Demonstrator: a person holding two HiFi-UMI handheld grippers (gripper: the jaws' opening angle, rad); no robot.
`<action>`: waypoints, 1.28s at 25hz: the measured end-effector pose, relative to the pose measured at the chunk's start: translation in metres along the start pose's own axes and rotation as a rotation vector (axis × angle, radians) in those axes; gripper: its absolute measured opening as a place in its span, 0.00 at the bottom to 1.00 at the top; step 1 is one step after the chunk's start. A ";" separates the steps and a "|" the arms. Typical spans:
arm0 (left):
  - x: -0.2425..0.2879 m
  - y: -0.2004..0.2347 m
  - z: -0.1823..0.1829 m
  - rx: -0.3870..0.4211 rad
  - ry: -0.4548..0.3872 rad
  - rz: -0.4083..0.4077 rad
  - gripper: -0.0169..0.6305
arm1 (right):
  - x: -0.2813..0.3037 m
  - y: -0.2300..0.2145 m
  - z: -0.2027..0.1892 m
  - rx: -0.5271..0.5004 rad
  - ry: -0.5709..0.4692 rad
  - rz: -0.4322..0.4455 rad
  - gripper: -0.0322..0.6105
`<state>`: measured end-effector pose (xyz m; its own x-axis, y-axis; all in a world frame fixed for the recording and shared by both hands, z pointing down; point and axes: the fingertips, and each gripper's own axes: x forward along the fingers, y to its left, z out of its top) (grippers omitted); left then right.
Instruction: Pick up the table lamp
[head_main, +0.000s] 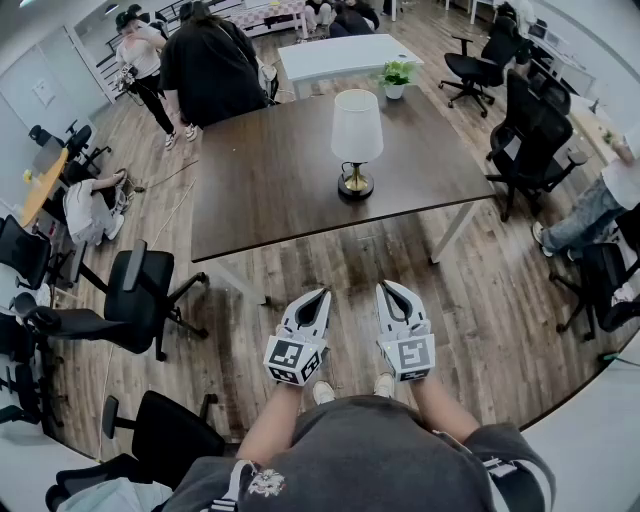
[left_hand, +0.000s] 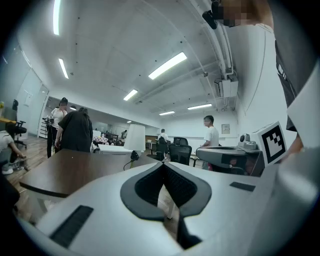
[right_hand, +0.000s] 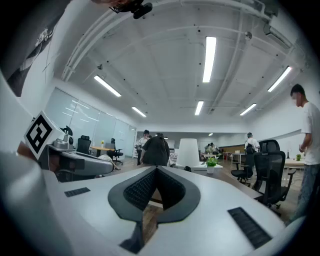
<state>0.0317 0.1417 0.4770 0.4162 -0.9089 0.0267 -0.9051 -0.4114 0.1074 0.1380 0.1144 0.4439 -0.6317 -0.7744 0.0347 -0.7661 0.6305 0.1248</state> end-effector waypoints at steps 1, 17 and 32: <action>-0.002 0.002 0.000 0.001 0.001 -0.001 0.04 | 0.000 0.002 -0.002 -0.001 0.003 -0.003 0.09; -0.044 0.030 0.002 0.009 0.003 -0.063 0.04 | 0.007 0.052 0.002 0.065 -0.018 -0.023 0.09; -0.058 0.086 -0.005 -0.032 0.011 -0.061 0.04 | 0.039 0.079 -0.001 0.081 0.018 -0.045 0.09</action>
<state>-0.0695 0.1594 0.4898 0.4720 -0.8811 0.0297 -0.8747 -0.4638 0.1406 0.0527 0.1337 0.4558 -0.5946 -0.8026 0.0486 -0.8013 0.5965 0.0462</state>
